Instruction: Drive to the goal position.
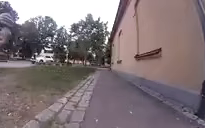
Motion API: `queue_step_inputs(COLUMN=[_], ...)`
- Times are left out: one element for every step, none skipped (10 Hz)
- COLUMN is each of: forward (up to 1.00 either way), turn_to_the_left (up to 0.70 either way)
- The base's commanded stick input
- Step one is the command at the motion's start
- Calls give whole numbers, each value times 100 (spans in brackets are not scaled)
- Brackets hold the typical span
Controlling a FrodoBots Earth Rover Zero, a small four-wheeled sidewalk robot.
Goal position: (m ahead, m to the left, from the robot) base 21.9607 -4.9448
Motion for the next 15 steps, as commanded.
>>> queue_step_inputs(forward=[45,45,45,45,45,45,45,45,45,45,45,45,45,45,45], turn_to_the_left=[-20,0,0,0,0,0,0,0,0,0,0,0,1,24,27])
